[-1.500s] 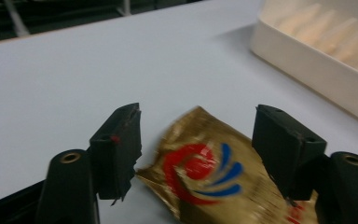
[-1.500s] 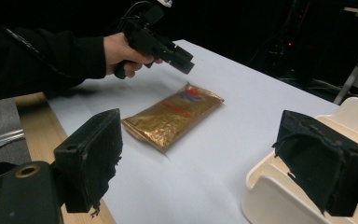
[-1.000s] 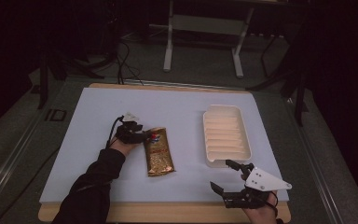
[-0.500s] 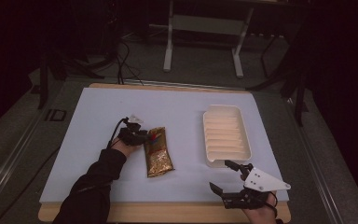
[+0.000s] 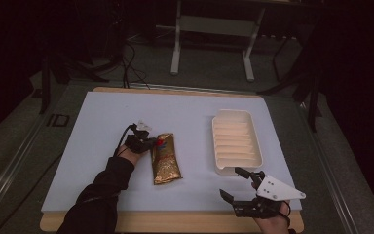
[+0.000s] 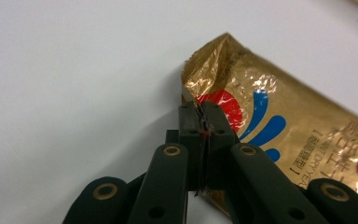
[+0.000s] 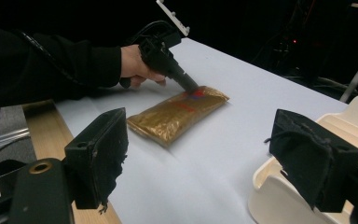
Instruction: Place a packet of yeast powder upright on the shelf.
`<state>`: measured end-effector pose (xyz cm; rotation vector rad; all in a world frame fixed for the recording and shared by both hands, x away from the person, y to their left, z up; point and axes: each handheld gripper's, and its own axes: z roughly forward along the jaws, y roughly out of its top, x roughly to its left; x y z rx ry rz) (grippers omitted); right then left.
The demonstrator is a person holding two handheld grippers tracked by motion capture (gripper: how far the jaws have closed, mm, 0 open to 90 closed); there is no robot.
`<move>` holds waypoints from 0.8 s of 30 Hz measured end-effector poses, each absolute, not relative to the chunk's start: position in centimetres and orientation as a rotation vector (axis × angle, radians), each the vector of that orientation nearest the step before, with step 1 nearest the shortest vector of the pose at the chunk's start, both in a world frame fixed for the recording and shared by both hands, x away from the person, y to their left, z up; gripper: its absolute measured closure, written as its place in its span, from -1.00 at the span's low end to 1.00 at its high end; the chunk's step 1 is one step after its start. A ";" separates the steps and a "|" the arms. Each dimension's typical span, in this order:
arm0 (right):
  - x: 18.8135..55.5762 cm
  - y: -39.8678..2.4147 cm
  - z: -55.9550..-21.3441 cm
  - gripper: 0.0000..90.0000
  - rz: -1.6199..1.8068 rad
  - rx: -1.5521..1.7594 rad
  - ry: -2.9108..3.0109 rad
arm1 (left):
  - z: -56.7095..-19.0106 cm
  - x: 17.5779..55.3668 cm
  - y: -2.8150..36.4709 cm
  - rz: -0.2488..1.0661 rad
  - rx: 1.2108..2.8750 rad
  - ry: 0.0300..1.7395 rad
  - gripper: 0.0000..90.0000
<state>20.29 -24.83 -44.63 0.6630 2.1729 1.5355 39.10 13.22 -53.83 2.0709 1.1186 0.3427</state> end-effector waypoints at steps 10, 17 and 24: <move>19.9 -25.0 -44.5 -0.38 1.545 0.597 2.156 | -51.4 38.4 12.9 0.376 2.051 1.060 0.98; 20.0 -24.8 -44.5 -0.55 1.521 0.612 2.184 | -49.6 37.6 12.8 0.391 2.029 1.014 0.98; 20.2 -24.9 -44.4 -0.62 1.544 0.638 2.179 | -47.5 36.4 12.5 0.400 2.004 0.951 0.98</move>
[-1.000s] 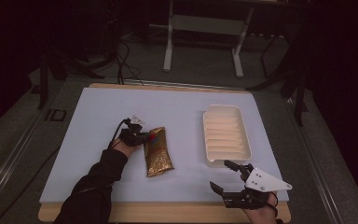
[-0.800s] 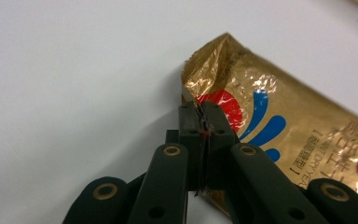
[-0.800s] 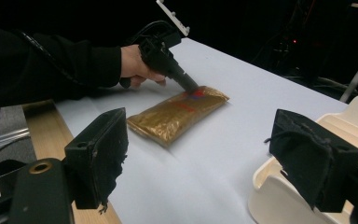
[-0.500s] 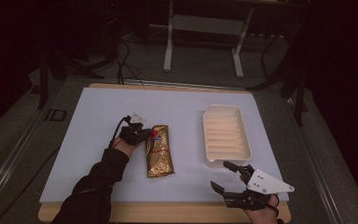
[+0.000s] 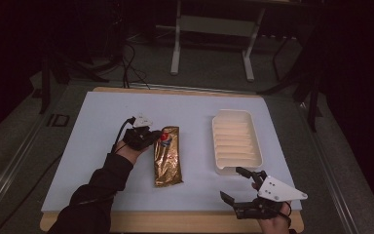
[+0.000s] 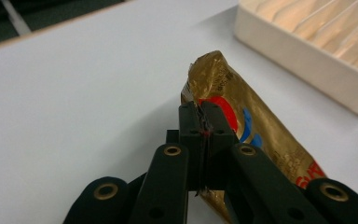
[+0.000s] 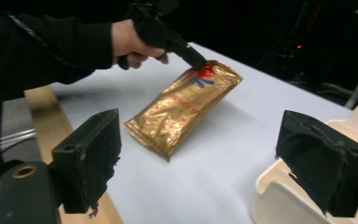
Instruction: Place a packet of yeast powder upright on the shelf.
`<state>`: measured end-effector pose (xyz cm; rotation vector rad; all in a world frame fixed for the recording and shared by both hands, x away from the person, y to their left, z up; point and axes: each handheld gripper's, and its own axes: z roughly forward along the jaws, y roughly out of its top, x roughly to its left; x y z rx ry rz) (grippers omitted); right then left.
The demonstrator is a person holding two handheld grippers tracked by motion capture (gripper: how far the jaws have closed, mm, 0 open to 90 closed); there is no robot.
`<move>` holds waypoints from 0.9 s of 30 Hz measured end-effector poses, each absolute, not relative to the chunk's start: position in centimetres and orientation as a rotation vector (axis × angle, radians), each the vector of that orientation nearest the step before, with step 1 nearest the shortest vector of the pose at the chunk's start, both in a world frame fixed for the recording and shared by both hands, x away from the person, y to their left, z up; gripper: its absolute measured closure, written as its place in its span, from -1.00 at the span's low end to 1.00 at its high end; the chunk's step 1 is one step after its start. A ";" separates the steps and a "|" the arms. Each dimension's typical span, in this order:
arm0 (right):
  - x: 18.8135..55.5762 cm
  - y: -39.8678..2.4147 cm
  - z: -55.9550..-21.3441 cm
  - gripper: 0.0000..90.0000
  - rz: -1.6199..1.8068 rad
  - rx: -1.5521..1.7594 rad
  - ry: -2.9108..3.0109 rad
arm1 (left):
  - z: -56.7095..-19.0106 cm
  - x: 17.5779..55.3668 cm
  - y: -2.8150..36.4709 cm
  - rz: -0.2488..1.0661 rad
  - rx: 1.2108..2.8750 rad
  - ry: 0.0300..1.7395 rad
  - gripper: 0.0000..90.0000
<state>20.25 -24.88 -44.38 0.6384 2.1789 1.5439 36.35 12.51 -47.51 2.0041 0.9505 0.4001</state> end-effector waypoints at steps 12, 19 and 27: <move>20.6 -24.5 -44.3 -0.68 1.425 0.642 2.191 | -44.1 33.1 11.5 0.408 1.985 0.815 0.99; 20.9 -24.6 -44.1 -0.75 1.453 0.734 2.276 | -42.9 31.3 10.8 0.382 1.969 0.753 0.99; 20.6 -24.6 -42.6 -0.72 1.485 0.690 2.229 | -40.9 29.2 9.9 0.361 2.004 0.599 0.99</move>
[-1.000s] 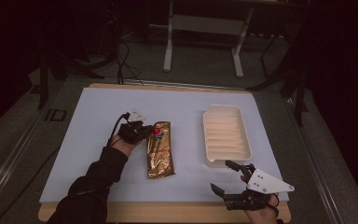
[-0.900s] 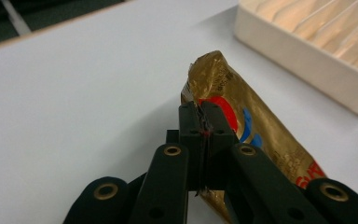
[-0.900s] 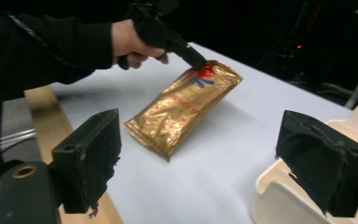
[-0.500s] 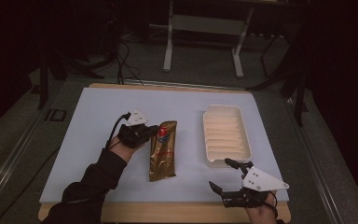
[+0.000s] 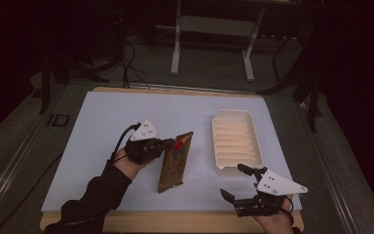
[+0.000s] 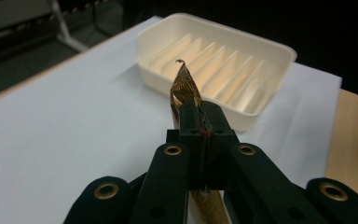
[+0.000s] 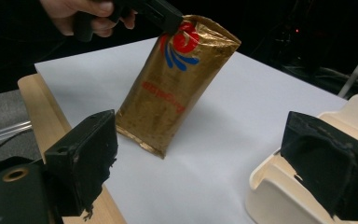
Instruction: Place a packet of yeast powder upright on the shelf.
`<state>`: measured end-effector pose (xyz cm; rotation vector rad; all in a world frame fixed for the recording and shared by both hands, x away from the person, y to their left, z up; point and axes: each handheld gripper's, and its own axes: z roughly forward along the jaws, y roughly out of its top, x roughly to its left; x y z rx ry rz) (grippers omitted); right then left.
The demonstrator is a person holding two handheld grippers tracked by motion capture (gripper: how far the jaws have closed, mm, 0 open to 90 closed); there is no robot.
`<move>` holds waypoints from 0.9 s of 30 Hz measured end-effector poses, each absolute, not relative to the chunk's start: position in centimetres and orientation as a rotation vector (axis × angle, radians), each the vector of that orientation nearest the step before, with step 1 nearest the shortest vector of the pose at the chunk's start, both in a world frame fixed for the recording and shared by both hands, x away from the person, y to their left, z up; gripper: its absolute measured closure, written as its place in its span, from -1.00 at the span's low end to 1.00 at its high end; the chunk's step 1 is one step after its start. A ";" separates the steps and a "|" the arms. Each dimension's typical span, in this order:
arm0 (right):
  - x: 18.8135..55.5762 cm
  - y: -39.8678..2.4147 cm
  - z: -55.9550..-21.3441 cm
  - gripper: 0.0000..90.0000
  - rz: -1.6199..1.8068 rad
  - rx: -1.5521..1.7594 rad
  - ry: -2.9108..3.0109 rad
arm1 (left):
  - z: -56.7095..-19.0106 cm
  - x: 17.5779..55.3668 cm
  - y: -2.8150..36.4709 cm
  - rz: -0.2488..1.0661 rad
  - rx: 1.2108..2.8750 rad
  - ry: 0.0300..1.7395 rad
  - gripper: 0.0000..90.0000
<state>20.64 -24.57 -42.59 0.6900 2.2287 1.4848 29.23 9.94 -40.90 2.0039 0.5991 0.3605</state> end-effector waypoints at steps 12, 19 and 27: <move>22.4 -24.1 -40.8 -0.77 1.500 0.642 2.278 | -38.5 27.4 9.8 0.323 1.935 0.462 0.99; 24.5 -22.6 -40.0 -0.77 1.602 0.656 2.306 | -37.3 26.4 9.4 0.295 1.874 0.380 0.99; 26.0 -21.2 -39.8 -0.65 1.631 0.632 2.372 | -36.5 25.5 8.1 0.265 1.852 0.330 0.99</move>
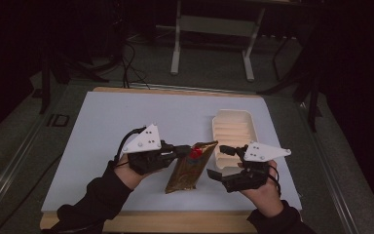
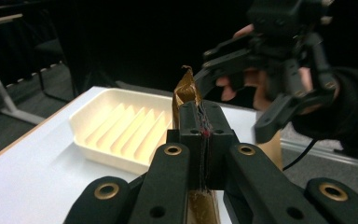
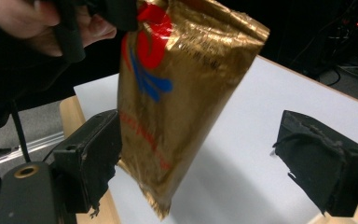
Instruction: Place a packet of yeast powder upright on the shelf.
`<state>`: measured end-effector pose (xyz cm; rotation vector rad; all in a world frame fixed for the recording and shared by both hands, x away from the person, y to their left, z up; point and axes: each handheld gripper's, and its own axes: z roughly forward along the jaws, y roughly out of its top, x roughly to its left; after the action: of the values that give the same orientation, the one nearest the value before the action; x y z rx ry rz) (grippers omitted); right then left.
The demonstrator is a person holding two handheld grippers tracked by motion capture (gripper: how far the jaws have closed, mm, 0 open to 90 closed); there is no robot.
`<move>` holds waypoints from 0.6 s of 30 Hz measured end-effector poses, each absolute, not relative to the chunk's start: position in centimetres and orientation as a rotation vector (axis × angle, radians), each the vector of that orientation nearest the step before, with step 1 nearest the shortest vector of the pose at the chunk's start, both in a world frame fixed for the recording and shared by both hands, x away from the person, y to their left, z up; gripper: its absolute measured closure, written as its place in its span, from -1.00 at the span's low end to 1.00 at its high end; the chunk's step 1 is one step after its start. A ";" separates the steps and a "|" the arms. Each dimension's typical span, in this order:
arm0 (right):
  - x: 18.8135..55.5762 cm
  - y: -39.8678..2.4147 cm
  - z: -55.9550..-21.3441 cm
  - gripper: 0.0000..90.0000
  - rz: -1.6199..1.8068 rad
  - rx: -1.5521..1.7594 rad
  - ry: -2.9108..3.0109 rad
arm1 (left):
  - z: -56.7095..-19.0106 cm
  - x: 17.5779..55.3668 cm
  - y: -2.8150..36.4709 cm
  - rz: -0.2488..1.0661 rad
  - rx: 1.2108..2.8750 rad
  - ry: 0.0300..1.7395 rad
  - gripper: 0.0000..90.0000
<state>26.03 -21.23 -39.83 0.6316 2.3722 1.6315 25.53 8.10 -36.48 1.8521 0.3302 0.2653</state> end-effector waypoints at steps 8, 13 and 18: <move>26.5 -20.5 -40.0 -0.32 1.662 0.591 2.417 | -36.0 25.1 7.0 0.234 1.811 0.315 0.99; 26.4 -20.3 -40.0 -0.15 1.653 0.595 2.442 | -35.7 24.8 6.7 0.236 1.800 0.311 0.99; 26.4 -20.4 -39.7 0.29 1.614 0.541 2.512 | -35.6 24.4 6.6 0.242 1.794 0.308 0.99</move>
<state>26.35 -20.40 -39.71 0.5406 2.5120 1.6139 24.44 6.58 -35.64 1.7939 0.3080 0.2424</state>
